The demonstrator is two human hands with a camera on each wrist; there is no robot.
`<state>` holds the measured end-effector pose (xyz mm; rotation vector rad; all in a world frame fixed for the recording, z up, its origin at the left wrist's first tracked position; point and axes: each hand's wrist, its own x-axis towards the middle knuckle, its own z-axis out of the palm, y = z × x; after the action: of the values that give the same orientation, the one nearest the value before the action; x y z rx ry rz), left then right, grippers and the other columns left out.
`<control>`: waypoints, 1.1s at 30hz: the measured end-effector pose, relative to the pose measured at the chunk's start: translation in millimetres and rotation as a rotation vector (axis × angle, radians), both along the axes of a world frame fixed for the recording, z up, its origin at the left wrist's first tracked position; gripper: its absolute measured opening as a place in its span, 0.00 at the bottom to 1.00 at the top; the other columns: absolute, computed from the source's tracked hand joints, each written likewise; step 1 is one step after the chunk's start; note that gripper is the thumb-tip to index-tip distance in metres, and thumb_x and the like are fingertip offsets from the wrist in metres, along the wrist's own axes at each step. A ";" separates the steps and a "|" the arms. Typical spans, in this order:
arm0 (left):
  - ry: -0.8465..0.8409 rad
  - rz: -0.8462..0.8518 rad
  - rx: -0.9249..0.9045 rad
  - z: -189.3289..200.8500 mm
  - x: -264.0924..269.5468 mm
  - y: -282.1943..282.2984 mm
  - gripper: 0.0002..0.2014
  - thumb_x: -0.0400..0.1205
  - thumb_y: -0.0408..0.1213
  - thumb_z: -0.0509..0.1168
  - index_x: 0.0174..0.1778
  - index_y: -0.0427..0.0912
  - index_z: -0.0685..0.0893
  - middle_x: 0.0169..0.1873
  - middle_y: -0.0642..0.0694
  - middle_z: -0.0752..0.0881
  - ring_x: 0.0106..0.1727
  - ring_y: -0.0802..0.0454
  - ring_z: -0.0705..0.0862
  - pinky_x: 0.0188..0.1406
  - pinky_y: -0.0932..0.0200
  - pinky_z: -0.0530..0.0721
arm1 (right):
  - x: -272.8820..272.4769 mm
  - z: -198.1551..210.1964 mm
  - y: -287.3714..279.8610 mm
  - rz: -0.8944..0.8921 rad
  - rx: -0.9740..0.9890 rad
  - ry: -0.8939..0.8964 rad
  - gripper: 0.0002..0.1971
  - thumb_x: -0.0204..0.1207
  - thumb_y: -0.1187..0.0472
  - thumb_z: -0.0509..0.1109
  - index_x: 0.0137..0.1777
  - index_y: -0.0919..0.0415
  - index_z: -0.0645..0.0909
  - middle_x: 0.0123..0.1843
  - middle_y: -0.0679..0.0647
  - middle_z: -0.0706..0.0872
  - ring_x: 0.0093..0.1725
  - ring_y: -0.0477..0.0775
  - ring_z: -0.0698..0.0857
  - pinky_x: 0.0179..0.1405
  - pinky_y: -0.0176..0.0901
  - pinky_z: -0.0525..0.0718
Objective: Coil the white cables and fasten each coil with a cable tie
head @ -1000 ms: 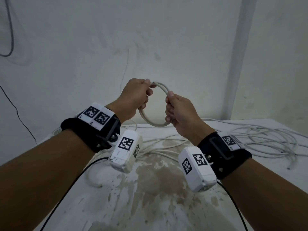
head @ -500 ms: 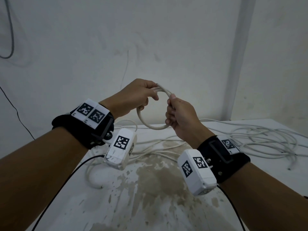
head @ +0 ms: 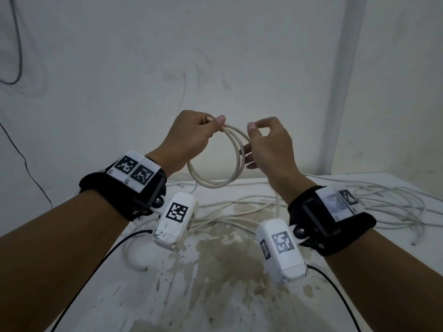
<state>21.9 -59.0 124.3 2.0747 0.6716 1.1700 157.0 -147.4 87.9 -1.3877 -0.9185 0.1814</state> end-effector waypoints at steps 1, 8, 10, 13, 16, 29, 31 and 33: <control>0.007 0.008 0.026 0.8 0.0 -0.4 0.17 0.85 0.46 0.67 0.38 0.37 0.91 0.28 0.44 0.76 0.27 0.54 0.70 0.29 0.63 0.70 | 2.8 1.7 1.0 -0.007 -0.045 -0.078 0.08 0.84 0.49 0.64 0.55 0.50 0.80 0.37 0.55 0.91 0.31 0.54 0.89 0.31 0.49 0.90; -0.032 0.092 0.107 -4.7 1.1 -4.8 0.15 0.85 0.48 0.66 0.46 0.43 0.93 0.31 0.42 0.86 0.31 0.57 0.78 0.38 0.58 0.76 | 16.9 8.7 -1.2 -0.020 -0.215 -0.434 0.11 0.82 0.50 0.69 0.47 0.54 0.91 0.30 0.40 0.80 0.36 0.45 0.80 0.44 0.41 0.78; -0.047 0.097 0.098 -6.7 1.3 -5.6 0.18 0.85 0.48 0.66 0.45 0.37 0.92 0.29 0.40 0.80 0.30 0.56 0.73 0.38 0.57 0.74 | 18.6 8.4 -3.6 0.053 -0.188 -0.396 0.11 0.82 0.53 0.70 0.45 0.59 0.91 0.31 0.46 0.85 0.34 0.43 0.79 0.42 0.39 0.76; -0.060 0.075 0.104 -5.6 1.3 -8.0 0.18 0.85 0.49 0.66 0.45 0.36 0.91 0.39 0.27 0.84 0.35 0.54 0.75 0.39 0.57 0.75 | 18.0 6.0 -8.2 0.310 -0.169 -0.131 0.12 0.84 0.57 0.67 0.44 0.65 0.84 0.46 0.61 0.90 0.44 0.51 0.85 0.55 0.47 0.82; -0.061 0.066 0.124 -2.7 3.7 -10.2 0.19 0.85 0.49 0.66 0.45 0.36 0.91 0.42 0.27 0.85 0.35 0.54 0.76 0.39 0.56 0.77 | 12.8 7.5 -16.7 0.645 -0.071 0.352 0.11 0.88 0.63 0.59 0.50 0.69 0.79 0.47 0.70 0.89 0.42 0.62 0.89 0.60 0.60 0.88; 0.303 0.209 0.314 0.2 3.9 -21.6 0.17 0.84 0.55 0.64 0.60 0.47 0.80 0.55 0.47 0.82 0.55 0.51 0.81 0.56 0.55 0.79 | 5.6 -1.3 8.1 0.163 0.026 0.290 0.22 0.88 0.48 0.60 0.34 0.58 0.75 0.21 0.49 0.70 0.18 0.48 0.67 0.19 0.38 0.68; 0.295 0.087 0.280 5.1 -1.1 -37.3 0.14 0.87 0.49 0.62 0.42 0.44 0.83 0.36 0.51 0.85 0.39 0.52 0.83 0.42 0.56 0.80 | 12.2 -5.8 12.9 0.058 0.121 0.357 0.22 0.88 0.48 0.59 0.34 0.59 0.75 0.23 0.51 0.71 0.18 0.48 0.68 0.19 0.39 0.69; 0.446 -0.123 0.062 2.2 -3.1 -55.1 0.19 0.88 0.44 0.61 0.32 0.41 0.85 0.24 0.51 0.85 0.27 0.53 0.82 0.32 0.59 0.80 | 16.0 -8.2 15.3 0.022 0.219 0.467 0.21 0.88 0.48 0.59 0.35 0.59 0.74 0.24 0.51 0.70 0.19 0.49 0.67 0.19 0.40 0.70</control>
<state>18.9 -114.1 126.5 2.4189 0.7023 0.6698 173.1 -132.1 79.7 -1.0687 -0.5450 0.3919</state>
